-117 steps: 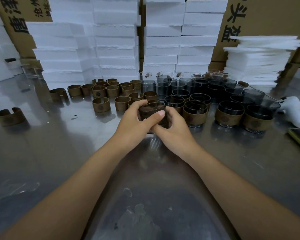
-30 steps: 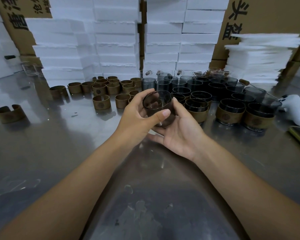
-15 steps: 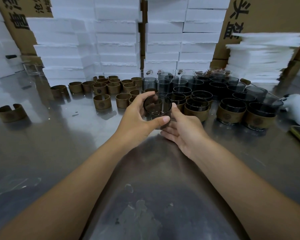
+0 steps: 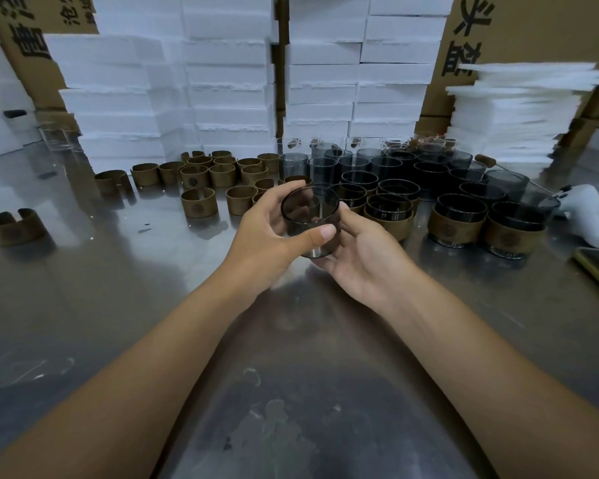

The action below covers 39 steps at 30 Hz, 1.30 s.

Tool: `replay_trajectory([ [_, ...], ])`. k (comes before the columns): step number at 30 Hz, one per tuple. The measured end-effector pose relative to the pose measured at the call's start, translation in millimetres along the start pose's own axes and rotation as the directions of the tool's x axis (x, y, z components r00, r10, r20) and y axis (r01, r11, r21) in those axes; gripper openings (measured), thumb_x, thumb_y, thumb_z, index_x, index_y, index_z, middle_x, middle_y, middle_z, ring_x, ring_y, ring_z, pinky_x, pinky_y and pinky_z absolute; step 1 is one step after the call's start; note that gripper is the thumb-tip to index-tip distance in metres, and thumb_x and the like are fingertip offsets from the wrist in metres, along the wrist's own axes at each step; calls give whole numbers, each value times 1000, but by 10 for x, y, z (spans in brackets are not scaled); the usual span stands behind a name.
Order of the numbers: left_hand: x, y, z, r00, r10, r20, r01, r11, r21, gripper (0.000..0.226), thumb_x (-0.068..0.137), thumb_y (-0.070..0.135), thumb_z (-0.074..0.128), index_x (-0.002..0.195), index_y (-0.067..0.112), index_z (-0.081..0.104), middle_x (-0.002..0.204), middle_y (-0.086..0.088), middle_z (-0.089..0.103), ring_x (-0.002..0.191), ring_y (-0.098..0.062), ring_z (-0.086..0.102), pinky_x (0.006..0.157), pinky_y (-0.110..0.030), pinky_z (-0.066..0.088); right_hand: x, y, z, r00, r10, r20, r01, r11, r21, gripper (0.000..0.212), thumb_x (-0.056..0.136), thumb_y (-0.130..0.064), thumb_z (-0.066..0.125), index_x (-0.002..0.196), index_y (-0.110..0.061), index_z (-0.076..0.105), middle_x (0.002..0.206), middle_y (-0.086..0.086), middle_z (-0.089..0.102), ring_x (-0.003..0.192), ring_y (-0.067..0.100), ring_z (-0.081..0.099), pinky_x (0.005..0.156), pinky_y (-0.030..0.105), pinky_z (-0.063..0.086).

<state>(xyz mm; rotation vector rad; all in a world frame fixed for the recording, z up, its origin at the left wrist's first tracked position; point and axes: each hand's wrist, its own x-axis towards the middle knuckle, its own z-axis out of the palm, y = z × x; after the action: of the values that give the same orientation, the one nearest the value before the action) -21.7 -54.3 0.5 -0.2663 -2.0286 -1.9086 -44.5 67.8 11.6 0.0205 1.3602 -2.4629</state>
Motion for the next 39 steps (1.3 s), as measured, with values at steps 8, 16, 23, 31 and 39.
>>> replay_trajectory([
  [8,-6,32,-23,1000,-12,7,12,996,-85,67,60,22,77,123,22,56,119,4,66,104,-4,65,77,-12,50,2,18,-10,984,95,152,-87,994,-63,49,100,-47,33,134,-17,53,104,4,68,97,18,63,106,45,35],
  [16,0,6,-50,1000,-4,-4,4,999,-35,73,56,30,78,125,22,56,116,7,67,108,-5,63,95,-26,51,6,14,-58,960,224,165,-209,972,-103,56,98,-52,32,134,-11,48,119,18,65,90,26,68,99,45,40],
  [23,3,-13,-59,1000,2,5,-2,1000,12,70,55,30,79,121,29,57,115,12,66,108,-1,62,95,-25,49,22,3,-108,975,204,88,-186,965,-184,49,97,-50,38,108,-8,60,88,12,74,79,21,71,80,37,49],
  [31,23,-39,-64,999,-48,-19,47,997,-56,64,56,35,83,116,32,60,110,11,70,106,-5,64,93,-32,51,17,19,-76,999,35,30,-26,965,-260,34,97,-42,47,109,-15,65,90,4,74,88,17,69,85,34,49],
  [39,66,-6,-18,981,-183,-67,160,953,-258,74,59,45,75,122,10,60,108,-4,72,104,-18,67,93,-32,52,-52,79,20,946,-276,168,323,773,-546,27,92,-54,46,94,-37,67,85,-25,71,87,-11,63,79,18,48],
])
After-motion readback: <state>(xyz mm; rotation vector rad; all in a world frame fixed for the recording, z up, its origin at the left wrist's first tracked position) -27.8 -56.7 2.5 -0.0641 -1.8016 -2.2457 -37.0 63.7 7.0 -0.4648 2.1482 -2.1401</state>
